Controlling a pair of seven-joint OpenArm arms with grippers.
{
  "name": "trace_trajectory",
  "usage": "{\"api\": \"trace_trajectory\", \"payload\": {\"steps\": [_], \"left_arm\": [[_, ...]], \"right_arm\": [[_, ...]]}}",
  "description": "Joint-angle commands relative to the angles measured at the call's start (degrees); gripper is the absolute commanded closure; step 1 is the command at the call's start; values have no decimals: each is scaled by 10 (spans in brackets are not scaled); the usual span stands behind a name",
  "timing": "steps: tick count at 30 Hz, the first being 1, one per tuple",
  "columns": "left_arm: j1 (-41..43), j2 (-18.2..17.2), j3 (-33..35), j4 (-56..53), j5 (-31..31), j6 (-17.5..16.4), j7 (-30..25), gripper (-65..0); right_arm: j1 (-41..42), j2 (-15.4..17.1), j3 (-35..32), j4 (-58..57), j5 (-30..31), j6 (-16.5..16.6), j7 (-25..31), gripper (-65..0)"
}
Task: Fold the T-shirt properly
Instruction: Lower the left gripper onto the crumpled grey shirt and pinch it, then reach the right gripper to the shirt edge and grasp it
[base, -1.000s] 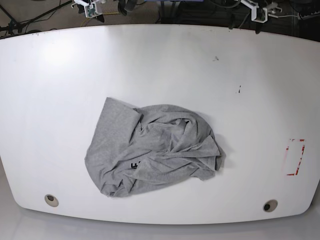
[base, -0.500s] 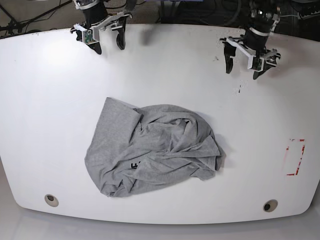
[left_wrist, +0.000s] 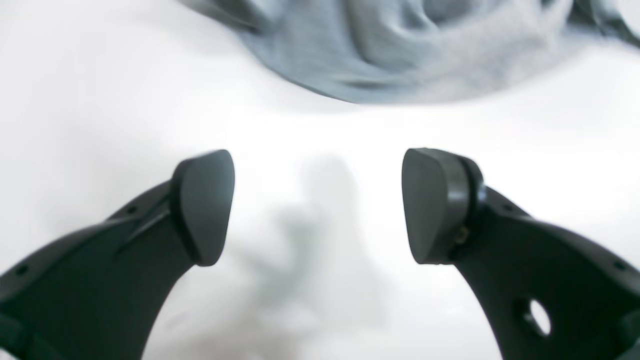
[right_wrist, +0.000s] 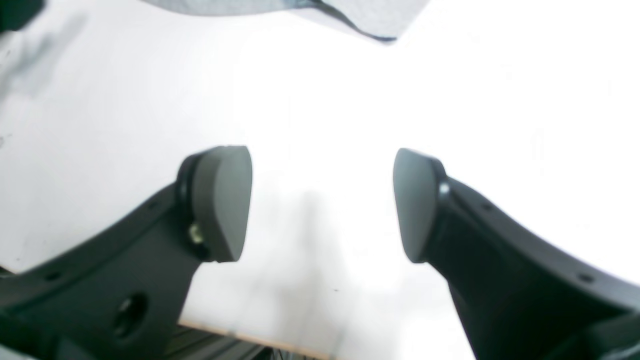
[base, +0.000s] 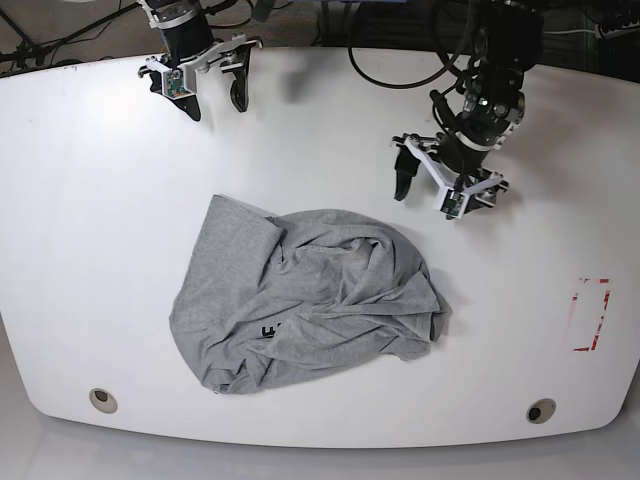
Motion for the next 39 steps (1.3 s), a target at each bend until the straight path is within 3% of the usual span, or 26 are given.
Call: {"api": "trace_trajectory", "payload": {"steps": [1,15,22,25,29,30,33,39], "left_arm": [[-18,1,16,-17,-3,3,-14,-486],[-117,104,25,-176,-1,3,-13,-486],[-149,127,25,-246,-1,3,-14,-476],[-150,127,25,-248,-1,3,-14,-347],[-148,127,25,-246,-1,3,-12,-40],[-147,126,25,-245,-1,3,-10,0],[-137,121,20,-215,-1,3,-10,0],[-83,67,20,-118,-3,3,-10,0]], "right_arm": [[-4,2,1,10,5,2,15,-419],[3,2,2,10,5,2,15,-419],[7,2,2,10,5,2,15,-420],[8,3,2,10,4,2,15,-419],[24,3,23,9,5,2,12,-417],[32,3,29,9,5,2,2,-417],[66,3,49,9,5,5,-55,-417],[161,3,61,10,5,8,-169,-423]]}}
